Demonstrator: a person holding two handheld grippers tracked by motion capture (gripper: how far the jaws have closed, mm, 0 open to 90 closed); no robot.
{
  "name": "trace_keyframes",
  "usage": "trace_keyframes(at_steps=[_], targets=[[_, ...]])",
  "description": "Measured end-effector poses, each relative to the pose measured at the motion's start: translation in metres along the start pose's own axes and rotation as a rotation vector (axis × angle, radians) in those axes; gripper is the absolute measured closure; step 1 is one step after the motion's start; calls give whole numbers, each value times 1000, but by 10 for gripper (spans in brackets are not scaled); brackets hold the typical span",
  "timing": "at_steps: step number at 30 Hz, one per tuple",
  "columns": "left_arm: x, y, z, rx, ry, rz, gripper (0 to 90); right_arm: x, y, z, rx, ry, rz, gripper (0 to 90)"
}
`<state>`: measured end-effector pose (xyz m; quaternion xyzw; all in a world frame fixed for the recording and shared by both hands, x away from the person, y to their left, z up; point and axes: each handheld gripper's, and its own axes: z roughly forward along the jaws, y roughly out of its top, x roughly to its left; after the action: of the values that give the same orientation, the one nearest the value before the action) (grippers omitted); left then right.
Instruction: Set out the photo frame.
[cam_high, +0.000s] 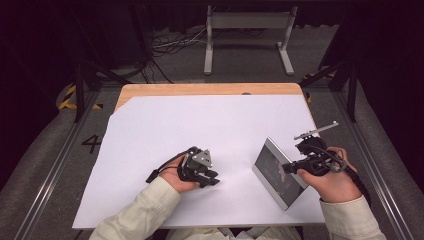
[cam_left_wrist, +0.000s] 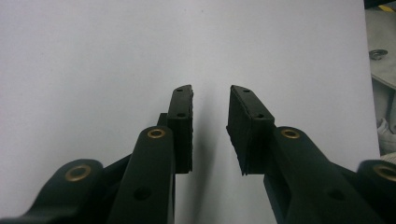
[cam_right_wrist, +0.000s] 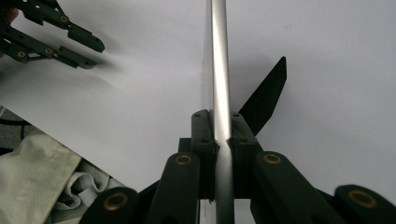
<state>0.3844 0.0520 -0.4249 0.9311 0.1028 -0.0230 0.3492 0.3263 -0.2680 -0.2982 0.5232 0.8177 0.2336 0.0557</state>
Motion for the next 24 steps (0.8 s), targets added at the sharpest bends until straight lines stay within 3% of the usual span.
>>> trace_keyframes(at_steps=[10,18,24], targets=[[1,-6,-9,-12,20,-15,702,-5,13,-7,15,13,-99,836],[1,-16,-17,-22,39,-48,698,-7,27,-8,27,39,-135,836],[1,-25,-25,-33,58,-79,696,-4,39,-8,25,38,-201,836]])
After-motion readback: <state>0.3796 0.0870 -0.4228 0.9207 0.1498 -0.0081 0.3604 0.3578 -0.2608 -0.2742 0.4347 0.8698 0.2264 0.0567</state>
